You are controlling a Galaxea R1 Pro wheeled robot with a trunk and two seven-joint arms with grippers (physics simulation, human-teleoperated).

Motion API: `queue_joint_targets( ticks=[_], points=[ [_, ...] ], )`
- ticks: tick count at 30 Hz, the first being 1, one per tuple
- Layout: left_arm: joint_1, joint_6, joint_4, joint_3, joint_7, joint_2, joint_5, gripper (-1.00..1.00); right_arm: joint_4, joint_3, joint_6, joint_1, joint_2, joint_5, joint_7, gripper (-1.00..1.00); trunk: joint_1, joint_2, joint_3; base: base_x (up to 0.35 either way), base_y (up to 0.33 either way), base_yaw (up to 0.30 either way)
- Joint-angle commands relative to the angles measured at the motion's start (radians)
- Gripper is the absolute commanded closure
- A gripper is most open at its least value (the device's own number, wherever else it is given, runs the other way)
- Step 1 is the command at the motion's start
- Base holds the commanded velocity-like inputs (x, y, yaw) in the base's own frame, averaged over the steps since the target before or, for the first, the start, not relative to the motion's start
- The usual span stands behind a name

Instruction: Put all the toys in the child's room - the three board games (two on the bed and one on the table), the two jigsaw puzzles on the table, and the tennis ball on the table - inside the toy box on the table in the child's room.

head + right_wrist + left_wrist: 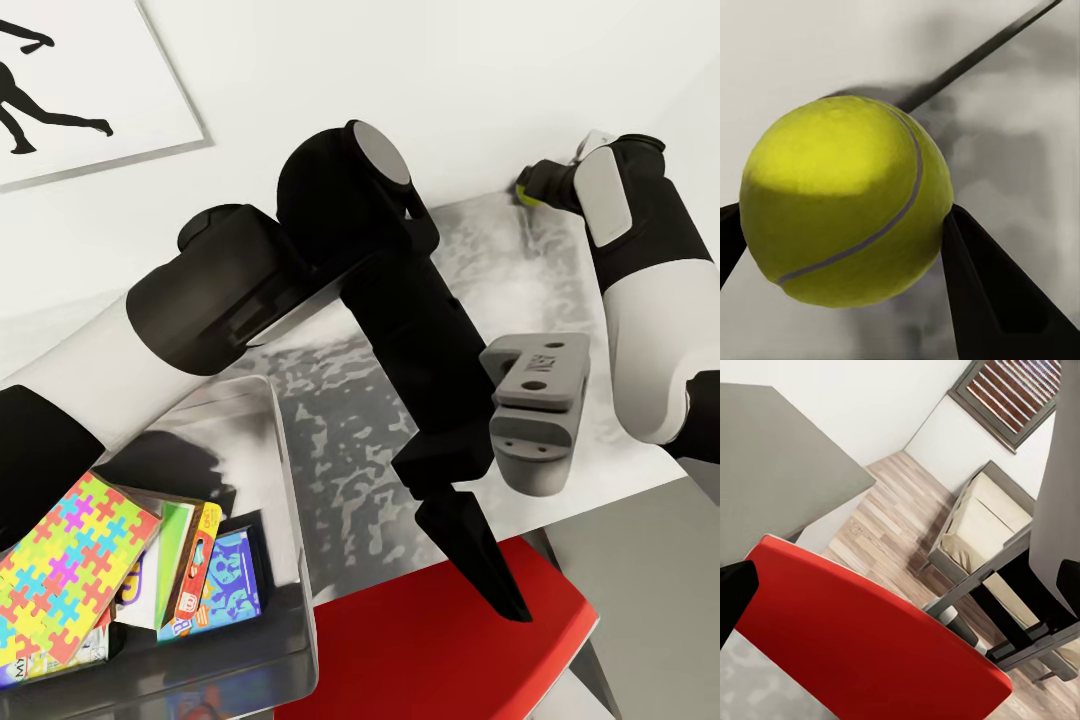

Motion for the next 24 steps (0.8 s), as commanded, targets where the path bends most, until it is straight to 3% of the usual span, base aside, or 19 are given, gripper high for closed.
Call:
queue_joint_targets(
  ticks=[1,5,11,24],
  points=[
    [-0.001,0.011,0.0,-0.001,-0.004,0.0,0.001,-1.0,-0.002,0.004,0.001,0.0,-0.001,-0.014,-0.011,1.0,0.001,-0.002,-0.001,0.0,0.0,0.0],
    [-0.001,0.011,0.0,-0.002,-0.004,0.0,0.001,-1.0,-0.006,-0.002,-0.003,0.001,-0.001,-0.014,-0.011,1.0,0.001,-0.002,-0.001,0.0,0.0,0.0],
    [-0.001,0.011,0.0,-0.003,-0.004,-0.001,-0.001,-1.0,-0.008,-0.056,-0.01,0.007,-0.001,-0.014,-0.011,1.0,0.001,-0.002,-0.001,0.0,0.0,0.0],
    [-0.001,0.011,0.0,-0.003,-0.004,-0.002,-0.002,-1.0,-0.023,-0.057,-0.014,0.011,0.0,-0.006,-0.012,1.0,0.001,-0.002,-0.001,0.0,0.0,0.0]
  ],
)
